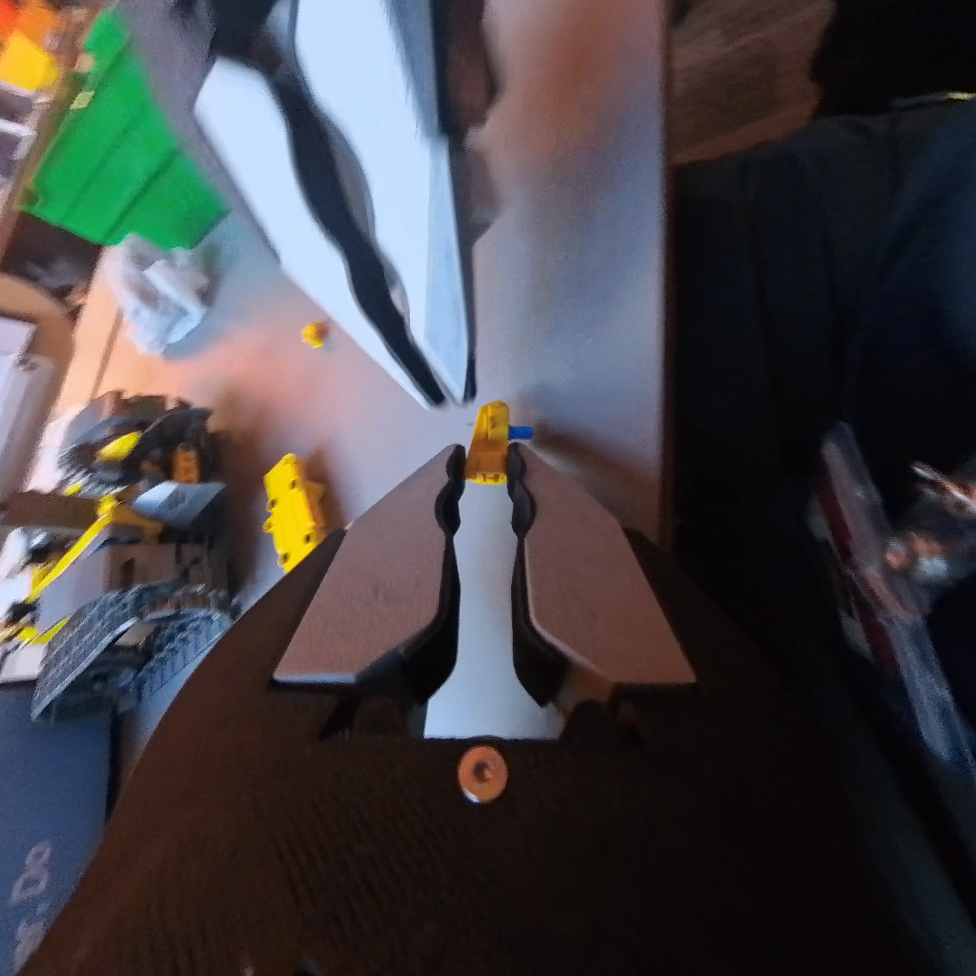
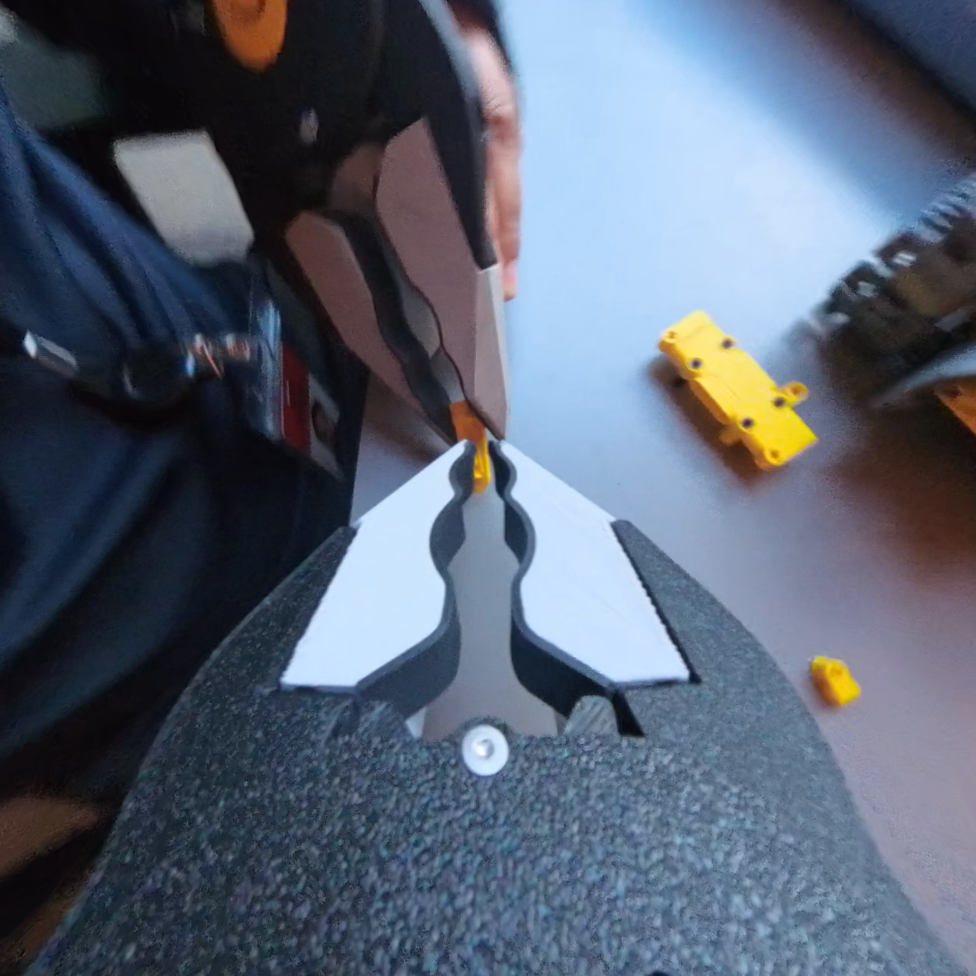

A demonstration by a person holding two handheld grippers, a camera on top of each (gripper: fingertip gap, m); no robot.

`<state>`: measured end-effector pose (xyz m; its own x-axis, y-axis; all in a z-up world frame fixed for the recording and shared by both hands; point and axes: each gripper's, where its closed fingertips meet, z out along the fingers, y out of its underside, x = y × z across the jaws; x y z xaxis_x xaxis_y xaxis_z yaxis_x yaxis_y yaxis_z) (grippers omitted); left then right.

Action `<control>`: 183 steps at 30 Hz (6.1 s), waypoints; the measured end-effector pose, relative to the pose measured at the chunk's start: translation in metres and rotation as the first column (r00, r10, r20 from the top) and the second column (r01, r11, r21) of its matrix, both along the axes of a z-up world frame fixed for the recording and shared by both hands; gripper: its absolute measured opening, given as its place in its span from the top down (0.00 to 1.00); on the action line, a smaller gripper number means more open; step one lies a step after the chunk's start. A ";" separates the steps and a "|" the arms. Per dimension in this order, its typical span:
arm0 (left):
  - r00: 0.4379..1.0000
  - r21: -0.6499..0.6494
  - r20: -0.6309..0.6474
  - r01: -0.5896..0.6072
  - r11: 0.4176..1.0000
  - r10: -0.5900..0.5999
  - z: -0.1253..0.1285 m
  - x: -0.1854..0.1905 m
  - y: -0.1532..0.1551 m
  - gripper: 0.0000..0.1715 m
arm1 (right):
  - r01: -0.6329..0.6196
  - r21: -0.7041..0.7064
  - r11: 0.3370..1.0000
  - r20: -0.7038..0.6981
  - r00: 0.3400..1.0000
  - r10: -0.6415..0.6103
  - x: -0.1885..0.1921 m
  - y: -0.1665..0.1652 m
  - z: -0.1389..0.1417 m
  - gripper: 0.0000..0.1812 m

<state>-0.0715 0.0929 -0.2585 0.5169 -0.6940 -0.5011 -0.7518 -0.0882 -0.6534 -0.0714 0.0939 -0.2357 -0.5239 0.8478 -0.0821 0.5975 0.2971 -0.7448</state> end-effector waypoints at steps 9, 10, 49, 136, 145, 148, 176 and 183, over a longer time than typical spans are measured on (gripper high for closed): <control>0.976 0.223 0.194 -0.138 0.965 0.095 0.047 -0.006 0.013 0.92 | 0.323 -0.492 0.809 0.027 0.934 -0.357 0.008 -0.005 0.021 0.93; 0.972 0.238 0.212 -0.154 0.959 0.103 0.051 -0.006 0.013 0.92 | 0.318 -0.512 0.798 0.022 0.933 -0.358 0.007 -0.007 0.023 0.93; 0.977 0.274 0.134 -0.195 0.942 0.163 0.055 -0.007 0.016 0.92 | 0.308 -0.526 0.793 -0.074 0.912 -0.403 -0.007 -0.004 0.034 0.99; 0.956 0.244 0.224 -0.241 0.939 0.188 0.053 -0.032 0.027 0.94 | 0.925 0.151 0.347 -0.311 0.378 -0.872 0.156 0.340 0.128 0.89; 0.919 0.188 0.314 -0.307 0.933 0.239 0.057 -0.045 0.033 0.94 | 0.720 0.058 0.692 -0.256 0.681 -0.686 0.088 0.251 0.094 0.91; 0.901 0.146 0.351 -0.321 0.936 0.254 0.057 -0.049 0.035 0.93 | 0.493 0.071 0.867 -0.155 0.864 -0.479 0.042 0.180 0.056 0.91; 0.849 0.074 0.456 -0.335 0.939 0.267 0.062 -0.060 0.036 0.95 | 0.874 0.127 0.469 -0.381 0.480 -0.791 0.115 0.365 0.145 0.97; 0.853 0.065 0.439 -0.344 0.937 0.283 0.059 -0.060 0.038 0.95 | 0.900 -0.053 0.432 -0.196 0.415 -0.889 0.134 0.380 0.095 0.89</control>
<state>-0.1318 0.1307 -0.1991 0.8764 -0.4003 -0.2677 -0.3545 -0.1601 -0.9213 0.0628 0.4739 -0.1404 0.5351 0.8445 -0.0229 0.4171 -0.2877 -0.8621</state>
